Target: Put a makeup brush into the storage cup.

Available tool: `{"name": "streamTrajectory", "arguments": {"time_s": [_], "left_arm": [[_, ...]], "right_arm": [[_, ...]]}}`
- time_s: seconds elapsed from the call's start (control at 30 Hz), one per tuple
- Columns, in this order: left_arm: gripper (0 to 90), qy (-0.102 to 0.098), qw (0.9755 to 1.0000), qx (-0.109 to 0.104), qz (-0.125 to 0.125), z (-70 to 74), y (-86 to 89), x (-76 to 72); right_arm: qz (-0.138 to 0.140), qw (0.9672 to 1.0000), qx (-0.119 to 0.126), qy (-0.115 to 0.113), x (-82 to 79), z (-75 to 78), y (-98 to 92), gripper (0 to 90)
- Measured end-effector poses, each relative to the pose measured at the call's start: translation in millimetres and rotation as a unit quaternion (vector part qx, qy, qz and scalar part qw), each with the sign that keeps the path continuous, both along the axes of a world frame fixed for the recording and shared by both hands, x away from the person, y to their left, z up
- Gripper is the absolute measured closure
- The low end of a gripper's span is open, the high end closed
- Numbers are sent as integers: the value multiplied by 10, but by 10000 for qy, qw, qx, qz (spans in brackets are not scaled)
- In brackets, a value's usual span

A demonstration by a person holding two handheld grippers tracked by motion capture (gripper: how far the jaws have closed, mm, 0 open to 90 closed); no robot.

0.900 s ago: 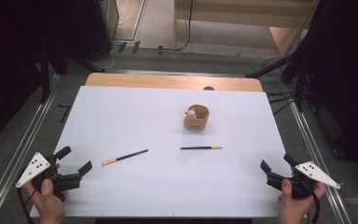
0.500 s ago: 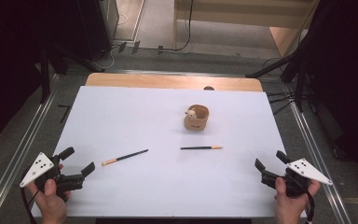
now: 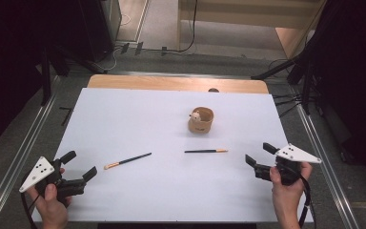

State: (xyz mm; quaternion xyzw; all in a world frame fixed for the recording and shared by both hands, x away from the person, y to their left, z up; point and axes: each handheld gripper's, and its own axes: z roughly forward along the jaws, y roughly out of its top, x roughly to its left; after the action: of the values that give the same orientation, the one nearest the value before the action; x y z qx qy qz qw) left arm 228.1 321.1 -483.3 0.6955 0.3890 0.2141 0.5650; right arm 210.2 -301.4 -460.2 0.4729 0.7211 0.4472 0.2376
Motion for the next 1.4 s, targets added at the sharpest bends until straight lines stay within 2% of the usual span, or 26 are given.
{"name": "streamTrajectory", "arguments": {"time_s": [0.13, 0.27, 0.5, 0.53, 0.6, 0.63, 0.7, 0.8, 0.87, 0.9, 0.97, 1.0, 1.03, 1.07, 1.1, 1.13, 1.17, 1.2, 1.23, 1.37, 1.4], "left_arm": [[0, -10, 10000, 8, -36, -4, -11, -1], [0, -35, 10000, 22, -60, -3, -17, -6], [0, -33, 10000, -2, -44, -2, -20, -10], [0, -31, 10000, -7, -45, -3, -21, -10], [0, -30, 10000, 6, -59, -4, -20, -6], [0, -28, 10000, 14, -59, -6, -19, -5], [0, -23, 10000, 2, -55, -10, -16, -5], [0, -29, 10000, -12, -51, -7, -13, -10], [0, -28, 10000, -10, -58, -6, -14, -11], [0, -21, 10000, -4, -53, -6, -16, -12], [0, -14, 10000, -10, -43, -7, -20, -14], [0, -21, 10000, -11, -49, -7, -22, -13], [0, -21, 10000, -9, -46, -7, -25, -13], [0, -21, 10000, 0, -47, -7, -30, -12], [0, -17, 10000, 7, -55, -8, -35, -12], [0, -8, 10000, -2, -67, -10, -41, -11], [0, -3, 10000, 26, -72, -10, -44, -10], [0, -10, 10000, 35, -78, -12, -46, -9], [0, -12, 10000, 46, -84, -13, -45, -8], [0, 2, 10000, 34, -79, -15, -37, -7], [0, 2, 10000, 27, -73, -15, -36, -7]], "right_arm": [[209, 9996, -21, 183, 134, 44, 94, 189], [307, 9992, -65, 259, 231, 105, 151, 191], [553, 9970, -291, 466, 457, 238, 297, 186], [639, 9959, -379, 513, 516, 264, 342, 171], [697, 9953, -381, 557, 545, 273, 365, 172], [762, 9942, -446, 612, 606, 291, 413, 225], [780, 9938, -480, 626, 627, 296, 429, 233], [955, 9903, -662, 761, 749, 310, 513, 238], [982, 9894, -719, 785, 778, 314, 535, 247], [1083, 9863, -902, 855, 844, 328, 582, 279], [1113, 9855, -933, 877, 865, 331, 602, 278], [1168, 9819, -1133, 966, 925, 340, 656, 278], [1168, 9819, -1133, 966, 925, 340, 656, 278], [1195, 9806, -1185, 1007, 943, 342, 672, 278], [1255, 9769, -1336, 1100, 996, 340, 715, 286], [1255, 9769, -1336, 1100, 996, 340, 715, 286], [1402, 9716, -1451, 1233, 1053, 328, 757, 298], [1402, 9716, -1451, 1233, 1053, 328, 757, 298], [1451, 9699, -1500, 1256, 1071, 323, 770, 299], [1571, 9602, -1811, 1431, 1132, 302, 862, 300], [1637, 9553, -1932, 1525, 1161, 296, 903, 304]]}}
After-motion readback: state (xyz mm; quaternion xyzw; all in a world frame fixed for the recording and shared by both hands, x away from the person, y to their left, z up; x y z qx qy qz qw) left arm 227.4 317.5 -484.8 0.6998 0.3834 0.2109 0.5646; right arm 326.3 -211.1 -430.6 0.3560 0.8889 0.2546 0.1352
